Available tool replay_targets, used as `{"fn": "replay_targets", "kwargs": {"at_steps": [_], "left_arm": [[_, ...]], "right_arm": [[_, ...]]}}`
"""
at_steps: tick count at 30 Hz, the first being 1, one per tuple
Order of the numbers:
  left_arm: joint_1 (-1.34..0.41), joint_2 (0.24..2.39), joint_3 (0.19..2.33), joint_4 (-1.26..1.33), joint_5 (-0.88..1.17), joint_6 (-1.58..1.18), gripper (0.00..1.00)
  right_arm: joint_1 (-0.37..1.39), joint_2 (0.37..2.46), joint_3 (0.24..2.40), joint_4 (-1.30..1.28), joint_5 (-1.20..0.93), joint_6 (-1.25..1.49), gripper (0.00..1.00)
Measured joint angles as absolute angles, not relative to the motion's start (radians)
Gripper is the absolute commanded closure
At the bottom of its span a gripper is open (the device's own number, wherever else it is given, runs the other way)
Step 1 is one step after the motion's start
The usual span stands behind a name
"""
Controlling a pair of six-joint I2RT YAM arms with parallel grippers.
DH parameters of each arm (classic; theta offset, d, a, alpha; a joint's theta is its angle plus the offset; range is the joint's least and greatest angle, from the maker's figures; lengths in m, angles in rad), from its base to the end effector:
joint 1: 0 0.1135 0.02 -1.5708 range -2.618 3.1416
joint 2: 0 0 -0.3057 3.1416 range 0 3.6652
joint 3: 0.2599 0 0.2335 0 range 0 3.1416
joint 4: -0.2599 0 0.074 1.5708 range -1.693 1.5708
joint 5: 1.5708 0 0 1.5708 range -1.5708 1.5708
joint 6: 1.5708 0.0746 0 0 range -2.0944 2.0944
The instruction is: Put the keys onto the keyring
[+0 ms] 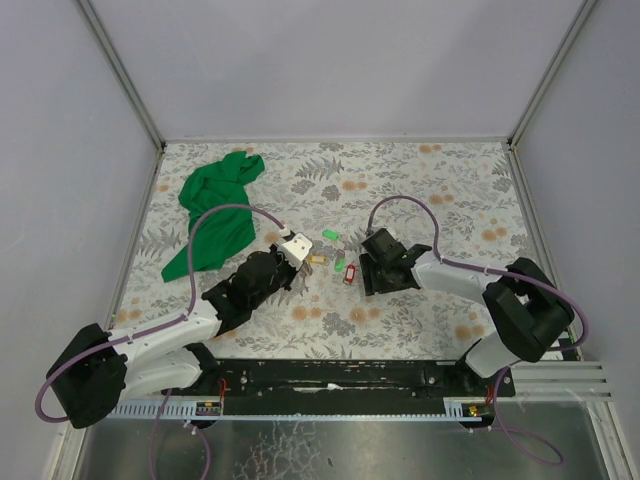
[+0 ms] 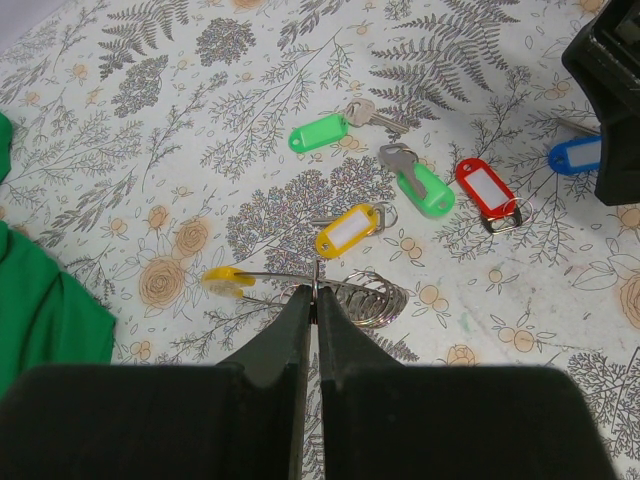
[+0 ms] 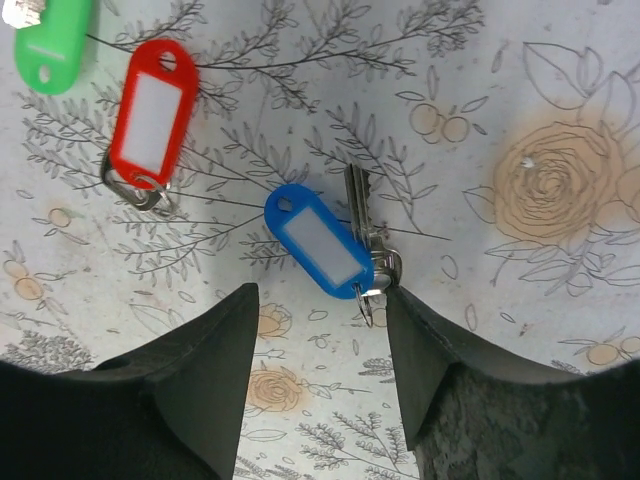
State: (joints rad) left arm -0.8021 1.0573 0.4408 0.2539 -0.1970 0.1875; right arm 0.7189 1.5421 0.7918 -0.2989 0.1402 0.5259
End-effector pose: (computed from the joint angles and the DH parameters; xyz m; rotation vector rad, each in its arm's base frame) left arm 0.1678 -0.1525 0.2461 0.7998 1.7591 -0.2209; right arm 0.2258 0.1837 0.1809 -0.2040 2.6188 0.2588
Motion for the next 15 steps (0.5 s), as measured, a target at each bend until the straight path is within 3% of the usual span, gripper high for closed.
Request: {"fn": "replay_targets", "kwargs": {"at_steps": [10,15], "left_arm": [[-0.802,1.057,0.441,0.253,-0.191,0.187,1.0],[-0.802,1.057,0.441,0.253,-0.191,0.187,1.0]], "right_arm": [[0.73,1.581,0.833,-0.258,-0.017,0.554,0.39],[0.744,1.596,0.899,-0.298,-0.01,0.525,0.34]]}}
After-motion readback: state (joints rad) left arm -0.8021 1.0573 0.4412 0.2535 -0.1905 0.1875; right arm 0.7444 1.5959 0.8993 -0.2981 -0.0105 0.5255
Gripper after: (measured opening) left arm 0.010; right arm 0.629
